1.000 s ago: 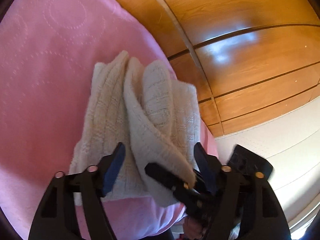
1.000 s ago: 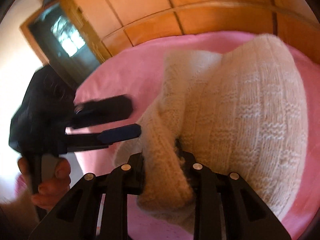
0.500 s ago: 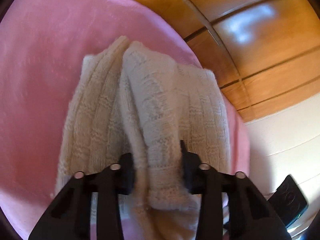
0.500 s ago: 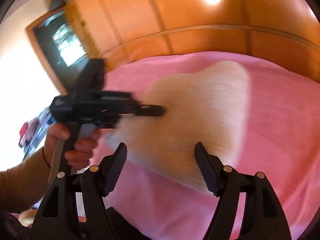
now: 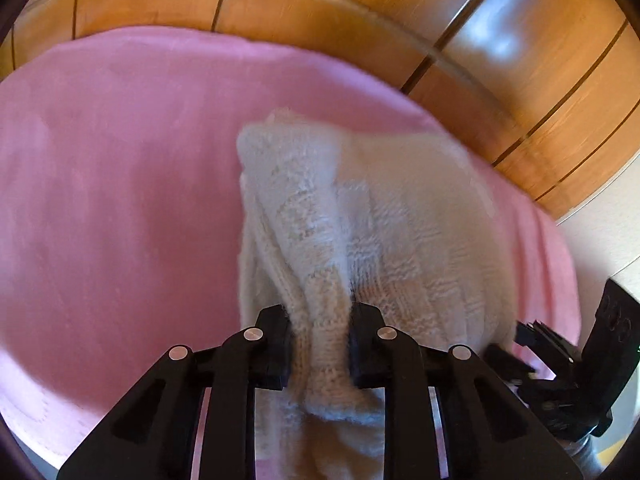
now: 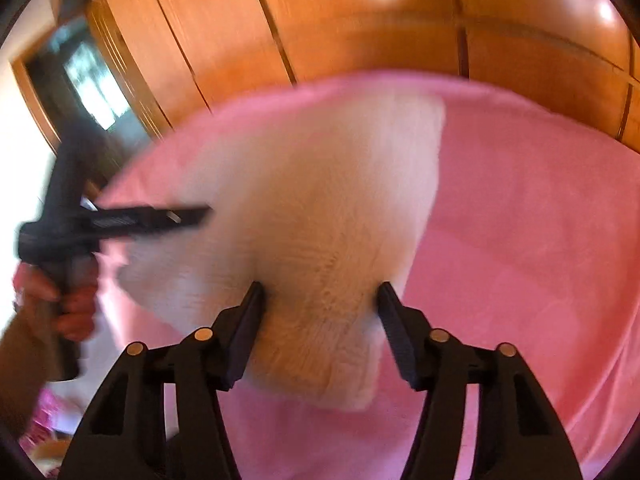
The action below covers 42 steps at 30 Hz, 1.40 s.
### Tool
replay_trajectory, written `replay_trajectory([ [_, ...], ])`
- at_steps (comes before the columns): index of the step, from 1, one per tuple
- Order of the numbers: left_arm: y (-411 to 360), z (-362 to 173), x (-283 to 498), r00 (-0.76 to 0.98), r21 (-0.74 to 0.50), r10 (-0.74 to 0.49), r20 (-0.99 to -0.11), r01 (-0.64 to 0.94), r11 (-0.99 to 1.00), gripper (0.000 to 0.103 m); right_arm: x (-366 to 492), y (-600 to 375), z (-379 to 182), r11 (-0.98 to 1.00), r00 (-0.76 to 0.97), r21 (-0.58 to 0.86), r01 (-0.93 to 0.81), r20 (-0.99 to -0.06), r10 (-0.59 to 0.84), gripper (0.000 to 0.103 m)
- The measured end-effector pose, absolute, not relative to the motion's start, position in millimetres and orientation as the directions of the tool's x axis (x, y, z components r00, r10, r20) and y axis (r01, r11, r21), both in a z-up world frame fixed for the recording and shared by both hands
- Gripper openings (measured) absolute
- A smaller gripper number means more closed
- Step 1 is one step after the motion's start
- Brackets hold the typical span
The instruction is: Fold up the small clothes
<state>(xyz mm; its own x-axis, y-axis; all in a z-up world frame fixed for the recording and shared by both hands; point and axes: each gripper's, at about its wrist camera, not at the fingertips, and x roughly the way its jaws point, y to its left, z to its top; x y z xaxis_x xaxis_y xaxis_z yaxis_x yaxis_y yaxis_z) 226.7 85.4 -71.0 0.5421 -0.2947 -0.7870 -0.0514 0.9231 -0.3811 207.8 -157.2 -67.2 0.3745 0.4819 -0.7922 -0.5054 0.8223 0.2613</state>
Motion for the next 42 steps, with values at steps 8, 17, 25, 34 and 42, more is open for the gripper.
replay_trajectory([
  [8, 99, -50, 194, 0.631, -0.28, -0.169, -0.757, -0.079, 0.957, 0.041, 207, -176, -53, 0.827, 0.36, 0.302, -0.475, -0.79, 0.496, 0.069],
  [17, 87, -37, 187, 0.676, -0.179, -0.08, -0.733, -0.078, 0.981, 0.043, 242, -130, 6, 0.826, 0.528, 0.187, -0.531, -0.689, 0.496, 0.07],
  [25, 82, -29, 181, 0.705, -0.13, -0.037, -0.708, -0.079, 0.988, 0.053, 249, -101, -62, 0.841, 0.525, 0.03, -0.54, -0.769, 0.365, 0.071],
  [34, 75, -29, 173, 0.72, -0.067, 0.005, -0.694, -0.071, 0.995, 0.069, 238, -128, -45, 0.847, 0.528, 0.077, -0.525, -0.752, 0.396, 0.096],
  [42, 78, -37, 177, 0.698, -0.055, 0.013, -0.716, -0.076, 0.996, 0.069, 254, -160, -44, 0.844, 0.44, 0.285, -0.455, -0.752, 0.491, 0.1],
])
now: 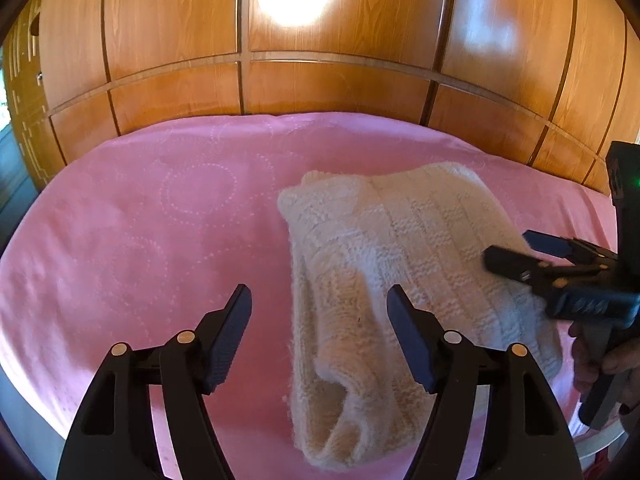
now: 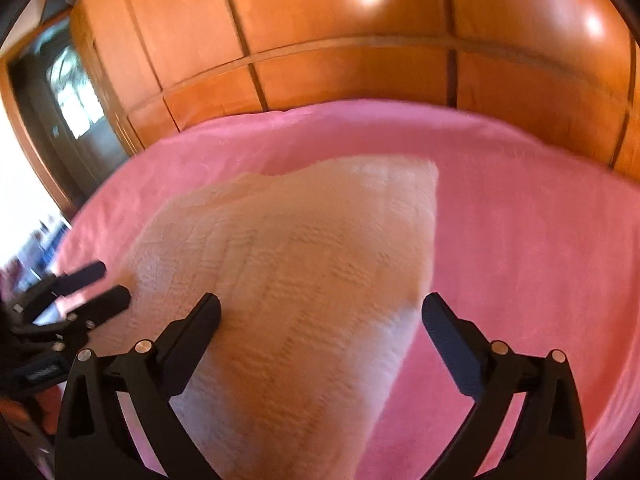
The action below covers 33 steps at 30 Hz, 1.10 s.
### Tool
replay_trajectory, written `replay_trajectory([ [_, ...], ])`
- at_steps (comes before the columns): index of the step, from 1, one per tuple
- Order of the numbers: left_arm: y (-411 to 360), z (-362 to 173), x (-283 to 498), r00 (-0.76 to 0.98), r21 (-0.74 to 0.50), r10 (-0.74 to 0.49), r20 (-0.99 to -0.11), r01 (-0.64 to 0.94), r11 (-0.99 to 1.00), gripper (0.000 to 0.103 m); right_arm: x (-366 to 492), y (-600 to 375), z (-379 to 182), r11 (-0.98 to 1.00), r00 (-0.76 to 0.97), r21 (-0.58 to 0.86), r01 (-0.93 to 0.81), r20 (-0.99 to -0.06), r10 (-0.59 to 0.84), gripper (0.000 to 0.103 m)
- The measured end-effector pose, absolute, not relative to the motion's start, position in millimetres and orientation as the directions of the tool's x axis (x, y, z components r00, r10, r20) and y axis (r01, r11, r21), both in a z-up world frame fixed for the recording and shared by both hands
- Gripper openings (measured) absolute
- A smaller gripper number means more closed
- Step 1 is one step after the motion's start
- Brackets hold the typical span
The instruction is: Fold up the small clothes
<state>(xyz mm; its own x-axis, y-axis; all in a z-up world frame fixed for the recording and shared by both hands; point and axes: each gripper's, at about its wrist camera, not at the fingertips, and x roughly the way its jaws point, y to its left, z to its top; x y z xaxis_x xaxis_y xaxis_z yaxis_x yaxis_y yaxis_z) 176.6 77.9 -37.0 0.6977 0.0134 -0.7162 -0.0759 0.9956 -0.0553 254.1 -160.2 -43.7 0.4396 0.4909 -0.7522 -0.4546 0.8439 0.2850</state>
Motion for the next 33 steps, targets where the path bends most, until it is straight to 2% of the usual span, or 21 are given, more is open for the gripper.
replay_trajectory([
  [4, 77, -45, 180, 0.683, -0.037, 0.021, -0.73, -0.07, 0.997, 0.069, 270, -179, -59, 0.795, 0.347, 0.462, -0.393, -0.726, 0.594, 0.1],
  [6, 79, -49, 181, 0.674, -0.047, 0.008, -0.738, -0.063, 0.997, 0.071, 275, -182, -65, 0.771, 0.316, 0.51, -0.382, -0.712, 0.627, 0.101],
  [7, 81, -52, 182, 0.669, -0.052, 0.006, -0.743, -0.066, 0.996, 0.075, 277, -183, -66, 0.76, 0.304, 0.526, -0.381, -0.705, 0.64, 0.101],
  [10, 86, -57, 185, 0.664, -0.084, -0.023, -0.748, -0.061, 0.995, 0.075, 285, -186, -76, 0.721, 0.249, 0.59, -0.363, -0.684, 0.685, 0.101],
  [14, 96, -67, 190, 0.649, -0.178, -0.111, -0.753, -0.038, 0.983, 0.078, 294, -189, -91, 0.658, 0.18, 0.673, -0.337, -0.64, 0.747, 0.101],
  [18, 119, -84, 195, 0.622, -0.374, -0.274, -0.733, -0.032, 0.927, 0.08, 297, -182, -93, 0.642, 0.161, 0.682, -0.349, -0.632, 0.758, 0.101],
  [20, 134, -98, 198, 0.601, -0.524, -0.416, -0.683, -0.007, 0.852, 0.064, 299, -175, -94, 0.645, 0.157, 0.676, -0.356, -0.637, 0.755, 0.101],
  [21, 137, -102, 198, 0.59, -0.58, -0.473, -0.655, 0.009, 0.815, 0.048, 298, -171, -93, 0.651, 0.159, 0.668, -0.36, -0.644, 0.748, 0.097],
  [22, 143, -107, 198, 0.587, -0.643, -0.526, -0.616, 0.013, 0.766, 0.044, 297, -169, -92, 0.656, 0.159, 0.664, -0.36, -0.649, 0.744, 0.089],
  [25, 144, -109, 193, 0.601, -0.681, -0.56, -0.571, 0.035, 0.732, 0.031, 287, -168, -78, 0.662, 0.196, 0.652, -0.368, -0.642, 0.741, 0.071],
  [28, 131, -97, 188, 0.615, -0.653, -0.546, -0.57, 0.065, 0.755, 0.028, 278, -175, -69, 0.664, 0.224, 0.651, -0.369, -0.631, 0.743, 0.062],
  [33, 96, -71, 189, 0.601, -0.632, -0.583, -0.546, 0.162, 0.758, 0.026, 258, -213, -38, 0.642, 0.307, 0.672, -0.37, -0.563, 0.767, 0.059],
])
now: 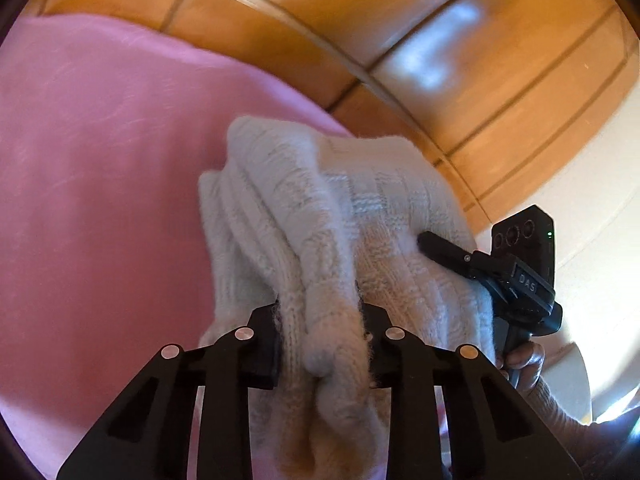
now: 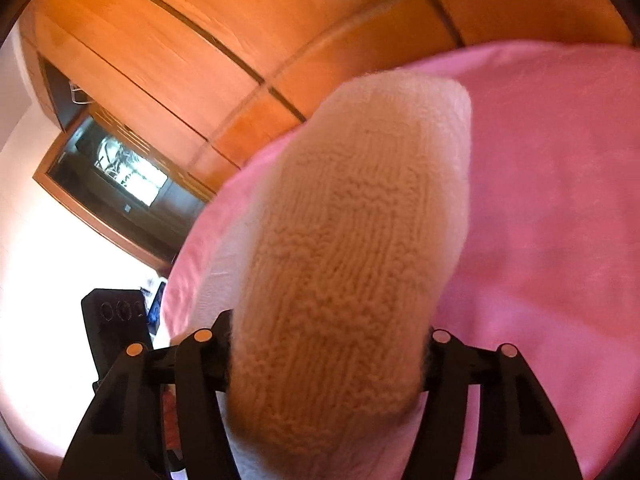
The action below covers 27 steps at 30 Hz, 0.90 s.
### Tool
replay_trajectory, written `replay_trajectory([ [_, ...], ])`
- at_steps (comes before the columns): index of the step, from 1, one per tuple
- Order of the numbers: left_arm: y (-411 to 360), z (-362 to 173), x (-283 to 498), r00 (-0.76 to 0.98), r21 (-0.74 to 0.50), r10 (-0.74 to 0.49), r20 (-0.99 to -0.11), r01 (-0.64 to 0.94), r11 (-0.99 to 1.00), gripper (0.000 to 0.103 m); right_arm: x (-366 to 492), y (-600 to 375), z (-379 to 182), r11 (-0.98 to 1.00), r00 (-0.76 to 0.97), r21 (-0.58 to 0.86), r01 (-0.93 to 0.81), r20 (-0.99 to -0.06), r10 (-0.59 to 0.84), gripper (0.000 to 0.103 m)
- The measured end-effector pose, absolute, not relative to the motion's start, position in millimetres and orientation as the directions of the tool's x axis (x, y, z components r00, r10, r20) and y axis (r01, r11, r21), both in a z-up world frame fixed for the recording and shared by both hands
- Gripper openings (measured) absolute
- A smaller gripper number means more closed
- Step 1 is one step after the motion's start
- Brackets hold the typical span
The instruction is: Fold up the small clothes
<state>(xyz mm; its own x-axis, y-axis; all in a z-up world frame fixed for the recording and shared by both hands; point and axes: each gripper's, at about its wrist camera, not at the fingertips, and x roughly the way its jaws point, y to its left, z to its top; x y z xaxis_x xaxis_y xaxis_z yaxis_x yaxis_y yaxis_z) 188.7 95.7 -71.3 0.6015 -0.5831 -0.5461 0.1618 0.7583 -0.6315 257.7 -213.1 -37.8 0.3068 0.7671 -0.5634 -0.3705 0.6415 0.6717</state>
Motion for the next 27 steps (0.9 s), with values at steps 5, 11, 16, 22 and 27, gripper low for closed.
replay_trajectory([
  [5, 23, -47, 213, 0.544, -0.617, -0.658, -0.52, 0.294, 0.73, 0.026, 246, -283, -7, 0.682, 0.444, 0.646, -0.343, -0.528, 0.724, 0.058],
  [11, -94, -26, 262, 0.442, -0.585, -0.728, -0.525, 0.434, 0.685, 0.026, 234, -399, -1, 0.772, 0.606, 0.606, -0.193, -0.545, 0.579, 0.059],
  [16, -195, -67, 293, 0.321, -0.447, -0.604, -0.73, 0.446, 0.776, 0.029, 223, -468, -54, 0.86, 0.593, 0.51, 0.035, -0.703, 0.393, 0.066],
  [22, -219, -67, 277, 0.418, -0.291, -0.471, -0.777, 0.425, 0.857, 0.048, 203, -477, -82, 0.858, 0.634, 0.497, 0.134, -0.708, 0.311, 0.092],
  [27, -209, -34, 254, 0.604, -0.122, -0.362, -0.71, 0.4, 0.908, 0.052, 191, -465, -41, 0.931, 0.701, 0.334, 0.147, -0.699, 0.14, 0.089],
])
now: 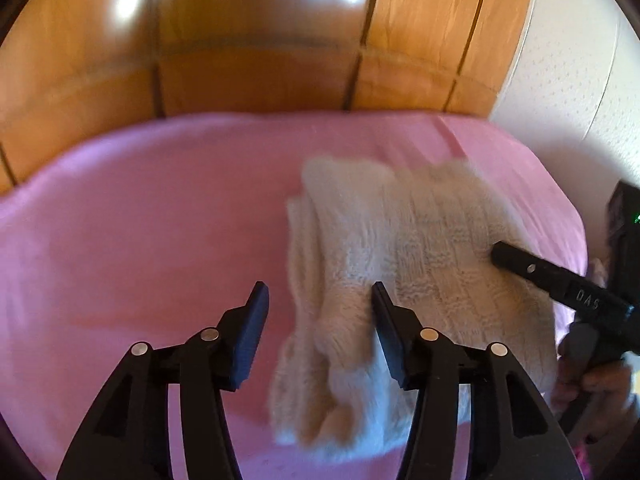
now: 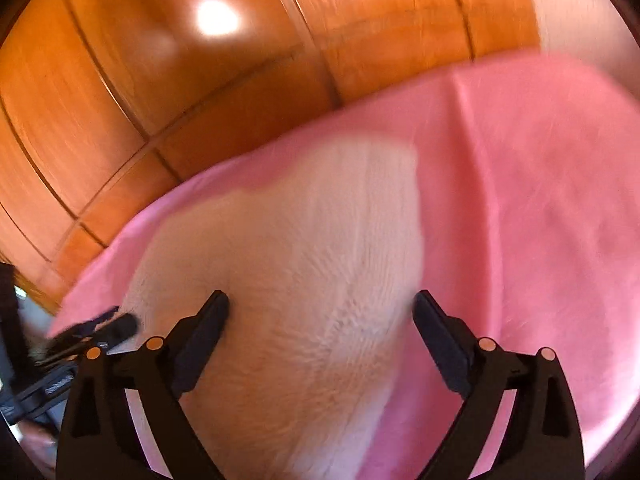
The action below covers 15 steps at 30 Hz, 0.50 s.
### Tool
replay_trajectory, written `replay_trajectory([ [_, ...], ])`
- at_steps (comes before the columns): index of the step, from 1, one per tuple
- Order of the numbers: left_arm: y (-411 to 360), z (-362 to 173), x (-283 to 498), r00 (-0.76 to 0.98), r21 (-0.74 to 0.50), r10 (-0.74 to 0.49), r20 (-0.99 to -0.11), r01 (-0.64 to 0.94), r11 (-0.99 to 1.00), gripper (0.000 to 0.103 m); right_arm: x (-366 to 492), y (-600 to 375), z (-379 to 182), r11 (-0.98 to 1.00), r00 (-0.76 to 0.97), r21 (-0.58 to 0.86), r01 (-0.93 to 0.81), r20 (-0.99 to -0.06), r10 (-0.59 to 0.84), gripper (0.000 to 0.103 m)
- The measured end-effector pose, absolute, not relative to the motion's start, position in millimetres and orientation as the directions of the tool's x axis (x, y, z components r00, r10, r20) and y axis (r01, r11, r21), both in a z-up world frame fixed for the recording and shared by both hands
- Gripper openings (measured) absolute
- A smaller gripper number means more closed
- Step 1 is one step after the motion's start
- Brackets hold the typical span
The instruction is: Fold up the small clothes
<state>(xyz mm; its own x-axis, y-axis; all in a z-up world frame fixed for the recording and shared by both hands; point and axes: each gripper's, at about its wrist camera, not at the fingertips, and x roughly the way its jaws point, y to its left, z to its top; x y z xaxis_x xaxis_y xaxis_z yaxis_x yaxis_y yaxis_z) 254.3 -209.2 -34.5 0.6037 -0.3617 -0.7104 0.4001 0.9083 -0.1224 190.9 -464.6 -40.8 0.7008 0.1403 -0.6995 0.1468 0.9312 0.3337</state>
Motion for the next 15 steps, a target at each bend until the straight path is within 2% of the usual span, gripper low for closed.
replay_trajectory([
  [2, -203, -26, 247, 0.652, -0.098, -0.351, -0.672, 0.392, 0.915, 0.052, 181, -455, -18, 0.951, 0.74, 0.276, 0.137, -0.667, 0.087, 0.077],
  [4, -208, -20, 235, 0.69, -0.067, -0.348, -0.635, 0.4, 0.914, 0.052, 173, -447, -1, 0.963, 0.769, 0.244, 0.114, -0.636, 0.07, 0.059],
  [6, -213, -21, 232, 0.68, -0.064, -0.359, -0.64, 0.418, 0.906, 0.052, 165, -436, 5, 0.971, 0.778, 0.219, 0.099, -0.626, 0.062, 0.052],
  [8, -214, -31, 231, 0.654, -0.064, -0.352, -0.67, 0.421, 0.905, 0.052, 166, -426, -1, 0.978, 0.758, 0.186, 0.094, -0.65, 0.051, 0.051],
  [11, -227, -63, 244, 0.588, -0.028, -0.287, -0.756, 0.409, 0.912, 0.052, 170, -421, -44, 0.98, 0.665, 0.148, 0.133, -0.746, 0.022, 0.051],
  [15, -220, -67, 238, 0.599, -0.064, -0.303, -0.742, 0.387, 0.92, 0.052, 161, -411, -49, 0.989, 0.703, 0.079, 0.125, -0.71, -0.032, 0.052],
])
